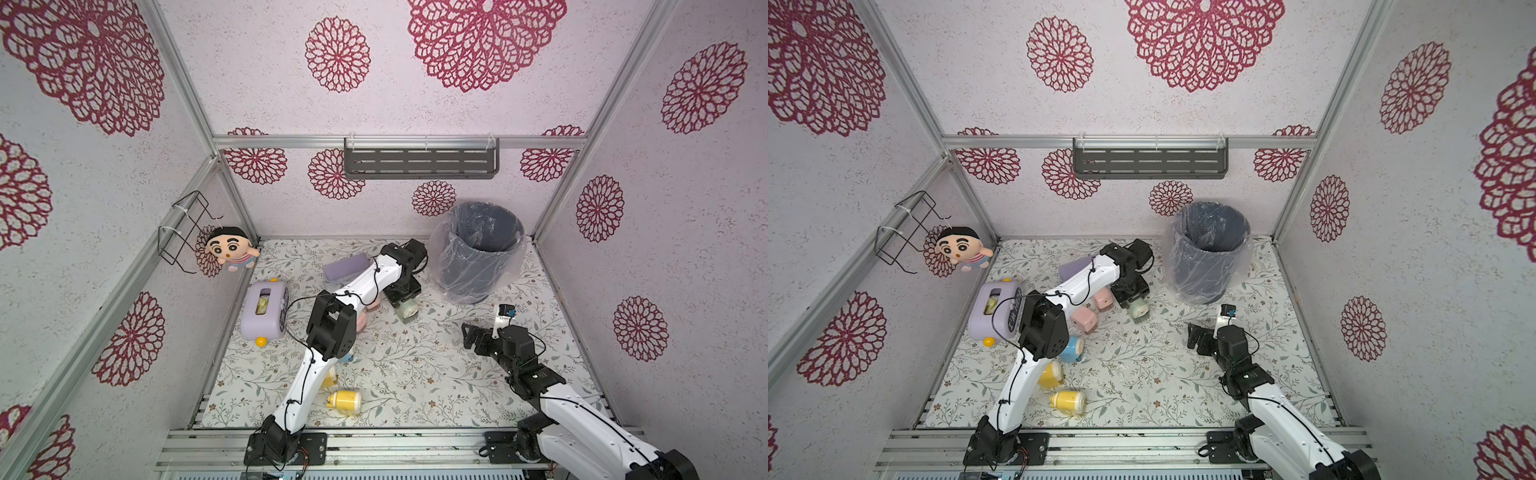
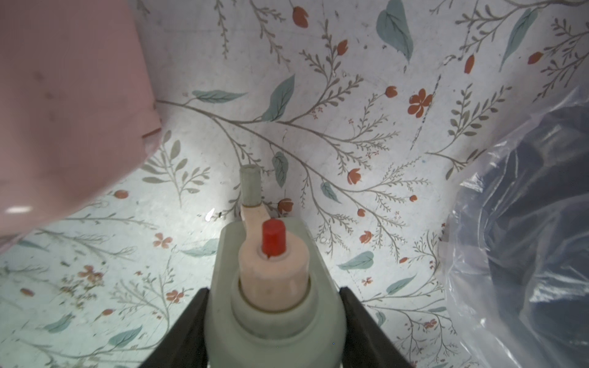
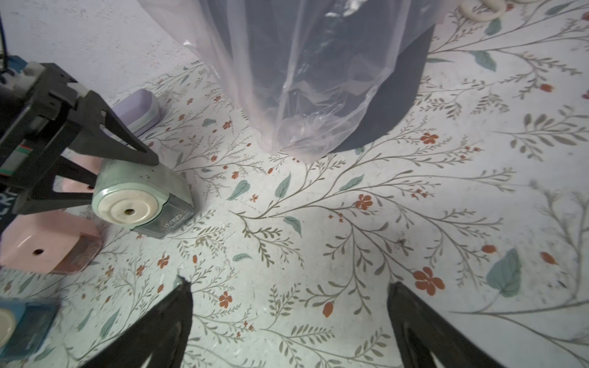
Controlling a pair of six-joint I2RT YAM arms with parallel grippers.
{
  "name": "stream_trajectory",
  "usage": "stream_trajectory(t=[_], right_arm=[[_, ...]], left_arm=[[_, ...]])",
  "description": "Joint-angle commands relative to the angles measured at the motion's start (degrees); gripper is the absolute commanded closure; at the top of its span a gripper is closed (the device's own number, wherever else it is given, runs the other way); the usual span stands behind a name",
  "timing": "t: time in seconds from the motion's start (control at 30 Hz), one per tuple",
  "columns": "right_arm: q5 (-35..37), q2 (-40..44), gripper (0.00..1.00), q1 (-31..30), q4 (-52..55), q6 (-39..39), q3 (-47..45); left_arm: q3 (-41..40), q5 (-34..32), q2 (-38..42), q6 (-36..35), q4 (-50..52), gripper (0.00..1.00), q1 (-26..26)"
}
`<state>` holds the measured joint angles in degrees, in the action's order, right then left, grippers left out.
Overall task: Take out the pencil sharpener tray and clean the shavings
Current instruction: Pick up the pencil sharpener from the center of the board.
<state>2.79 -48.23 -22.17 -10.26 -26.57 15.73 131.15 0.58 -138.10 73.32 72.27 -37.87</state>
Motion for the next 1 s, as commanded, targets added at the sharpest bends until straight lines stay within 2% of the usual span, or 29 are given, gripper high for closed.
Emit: stream_trajectory(t=[0.0,0.1,0.3,0.53,0.67,0.73,0.97], right_arm=[[-7.35,2.36,0.01,-0.32,-6.29,1.16,-1.59],[-8.81,2.62,0.01,-2.44,-11.02,-0.15,-2.98],[1.04,-1.08,0.01,-13.26,-15.09,5.05,-1.85],[10.38,-6.92,0.01,-23.13,-27.92,13.99,-2.94],[11.39,-13.15,0.01,-26.19,-33.68,18.06,-1.44],[12.06,-16.8,0.04,-28.14,-34.29,20.37,0.56],[14.32,-26.08,0.11,-30.97,-36.85,22.31,5.74]], left_arm=[[-0.87,0.36,7.38,-0.08,1.42,0.76,-0.63],[-0.53,2.49,9.28,-0.91,4.47,0.76,-0.63],[-1.12,5.37,12.0,-3.8,10.63,0.79,-0.54],[-1.83,8.99,13.4,-2.6,12.8,0.82,-0.02],[-1.7,11.21,13.2,-1.07,12.4,0.85,0.57],[-1.8,12.37,13.13,0.05,12.48,0.91,1.0],[-2.26,11.9,13.83,3.05,12.44,0.91,1.73]])
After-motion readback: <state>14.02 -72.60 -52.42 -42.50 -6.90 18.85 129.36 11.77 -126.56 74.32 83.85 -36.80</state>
